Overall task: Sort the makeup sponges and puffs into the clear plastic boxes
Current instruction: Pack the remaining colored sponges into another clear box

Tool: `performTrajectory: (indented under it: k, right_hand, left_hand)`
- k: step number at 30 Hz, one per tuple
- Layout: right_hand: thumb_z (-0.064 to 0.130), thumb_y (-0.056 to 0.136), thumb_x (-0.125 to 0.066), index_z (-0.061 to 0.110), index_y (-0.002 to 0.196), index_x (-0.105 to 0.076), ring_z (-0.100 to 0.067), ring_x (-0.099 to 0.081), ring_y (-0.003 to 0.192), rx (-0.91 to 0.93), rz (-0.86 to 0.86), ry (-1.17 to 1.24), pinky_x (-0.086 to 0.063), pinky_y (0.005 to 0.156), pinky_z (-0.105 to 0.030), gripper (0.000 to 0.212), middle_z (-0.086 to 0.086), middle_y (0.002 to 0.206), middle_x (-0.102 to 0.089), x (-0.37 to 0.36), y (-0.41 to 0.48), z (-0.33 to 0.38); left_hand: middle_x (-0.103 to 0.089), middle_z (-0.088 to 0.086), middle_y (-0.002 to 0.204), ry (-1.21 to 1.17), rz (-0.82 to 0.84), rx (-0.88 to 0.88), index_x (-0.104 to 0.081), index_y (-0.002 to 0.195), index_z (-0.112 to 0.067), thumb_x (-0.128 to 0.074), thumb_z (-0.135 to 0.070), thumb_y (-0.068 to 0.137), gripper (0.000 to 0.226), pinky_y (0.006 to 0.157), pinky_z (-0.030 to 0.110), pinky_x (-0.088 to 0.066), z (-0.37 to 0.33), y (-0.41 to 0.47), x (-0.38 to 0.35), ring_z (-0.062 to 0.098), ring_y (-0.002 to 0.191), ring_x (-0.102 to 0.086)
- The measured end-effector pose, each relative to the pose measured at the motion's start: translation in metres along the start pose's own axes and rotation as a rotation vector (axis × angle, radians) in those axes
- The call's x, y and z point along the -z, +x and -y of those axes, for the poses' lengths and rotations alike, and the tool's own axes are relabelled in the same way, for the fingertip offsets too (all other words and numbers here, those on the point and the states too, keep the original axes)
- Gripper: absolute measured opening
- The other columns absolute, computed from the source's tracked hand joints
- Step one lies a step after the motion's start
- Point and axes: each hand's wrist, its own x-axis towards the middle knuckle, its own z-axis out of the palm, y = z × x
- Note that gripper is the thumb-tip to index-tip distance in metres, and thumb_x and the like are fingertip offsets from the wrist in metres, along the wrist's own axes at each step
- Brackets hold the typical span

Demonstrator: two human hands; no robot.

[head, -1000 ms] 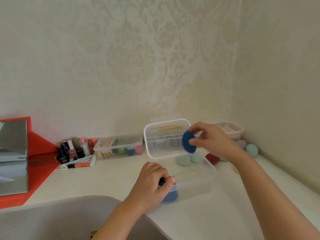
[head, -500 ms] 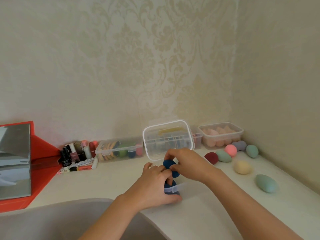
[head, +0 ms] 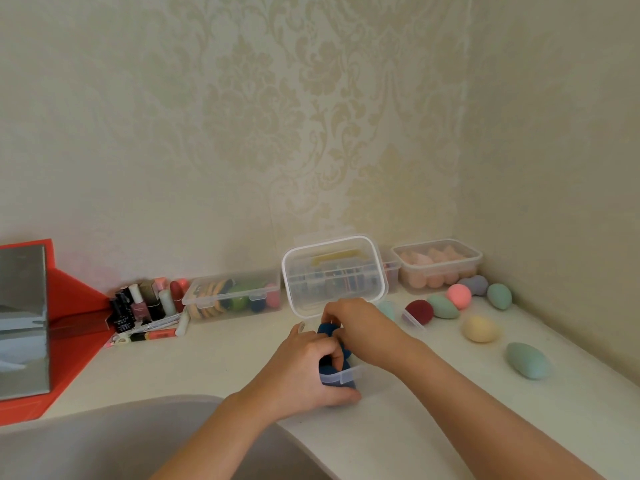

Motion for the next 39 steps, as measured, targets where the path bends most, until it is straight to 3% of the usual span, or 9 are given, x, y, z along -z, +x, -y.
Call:
performTrajectory:
  k: [5,13,20,24,27,30,33,35,39]
  right_hand:
    - [0.0,0.085,-0.048,0.01,0.102,-0.064,-0.021,-0.062,0.09,0.068,0.015,0.067,-0.054,0.081,-0.033,0.025,-0.007,0.103,-0.065,-0.002,-0.003,-0.002]
    - [-0.006,0.086,-0.047,0.016,0.111,-0.063,-0.008,-0.059,0.105,0.09,0.153,0.277,-0.049,0.092,-0.021,0.036,0.002,0.114,-0.065,0.001,-0.003,-0.012]
    - [0.007,0.086,-0.058,0.014,0.114,-0.068,-0.023,-0.064,0.101,-0.024,0.047,-0.127,-0.052,0.089,-0.033,0.031,-0.006,0.111,-0.068,-0.001,0.002,-0.001]
    - [0.005,0.088,-0.049,0.014,0.088,-0.072,-0.015,-0.055,0.074,0.045,0.216,0.039,-0.043,0.066,-0.021,0.025,0.0,0.076,-0.065,0.002,-0.006,-0.007]
    - [0.004,0.086,-0.047,0.031,0.061,-0.051,-0.016,-0.051,0.072,0.063,0.319,0.004,-0.038,0.062,-0.019,0.038,0.01,0.065,-0.053,0.002,-0.005,-0.012]
    - [0.009,0.086,-0.05,0.034,0.066,-0.044,-0.018,-0.054,0.083,0.075,0.411,-0.04,-0.044,0.075,-0.029,0.033,0.006,0.079,-0.055,0.003,-0.001,-0.015]
    - [0.009,0.087,-0.049,0.031,0.083,-0.057,-0.014,-0.053,0.088,0.09,0.466,0.011,-0.044,0.082,-0.029,0.023,0.005,0.092,-0.06,0.008,-0.003,-0.017]
    - [0.007,0.087,-0.048,0.016,0.103,-0.066,-0.012,-0.055,0.086,0.073,0.437,0.086,-0.046,0.083,-0.029,0.026,-0.002,0.1,-0.066,0.011,-0.005,-0.016]
    - [0.01,0.089,-0.051,0.012,0.105,-0.071,-0.01,-0.059,0.071,0.013,0.253,0.197,-0.05,0.071,-0.023,0.025,-0.003,0.093,-0.07,0.009,-0.009,-0.015]
  left_hand:
    - [-0.052,-0.021,0.072,-0.042,0.001,-0.012,-0.054,0.072,-0.023,-0.08,-0.047,0.063,0.036,0.109,0.02,-0.006,-0.001,-0.002,-0.001,-0.004,0.081,-0.051]
    - [-0.053,-0.033,0.08,-0.081,-0.014,-0.037,-0.051,0.07,-0.028,-0.079,-0.049,0.064,0.035,0.11,0.022,-0.006,0.003,-0.004,-0.005,-0.003,0.085,-0.051]
    - [-0.051,-0.021,0.074,-0.027,-0.086,-0.102,-0.05,0.072,-0.027,-0.073,-0.053,0.063,0.035,0.098,0.025,-0.026,0.005,-0.005,-0.013,-0.001,0.083,-0.047]
    - [-0.048,-0.021,0.073,-0.03,-0.094,-0.117,-0.051,0.073,-0.024,-0.072,-0.053,0.065,0.037,0.101,0.02,-0.022,0.006,-0.008,-0.015,0.0,0.082,-0.045]
    - [-0.046,-0.021,0.085,-0.036,-0.075,-0.124,-0.053,0.078,-0.022,-0.071,-0.053,0.067,0.038,0.091,0.012,-0.024,0.005,-0.01,-0.017,-0.001,0.092,-0.039]
    - [-0.038,-0.022,0.101,-0.046,-0.075,-0.094,-0.052,0.084,-0.027,-0.068,-0.056,0.068,0.037,0.089,0.012,-0.031,0.006,-0.011,-0.019,0.001,0.109,-0.033]
    - [-0.035,-0.021,0.108,-0.001,-0.067,-0.055,-0.052,0.092,-0.03,-0.062,-0.063,0.069,0.041,0.091,0.011,-0.032,0.005,-0.012,-0.018,-0.001,0.11,-0.032]
    - [-0.039,-0.02,0.107,0.067,-0.044,-0.039,-0.052,0.095,-0.031,-0.057,-0.067,0.071,0.043,0.087,0.012,-0.034,0.003,-0.012,-0.014,-0.001,0.104,-0.035]
    - [-0.051,-0.016,0.101,0.215,0.051,-0.027,-0.05,0.094,-0.031,-0.054,-0.066,0.076,0.04,0.077,0.018,-0.037,-0.003,-0.008,-0.004,0.004,0.096,-0.039]
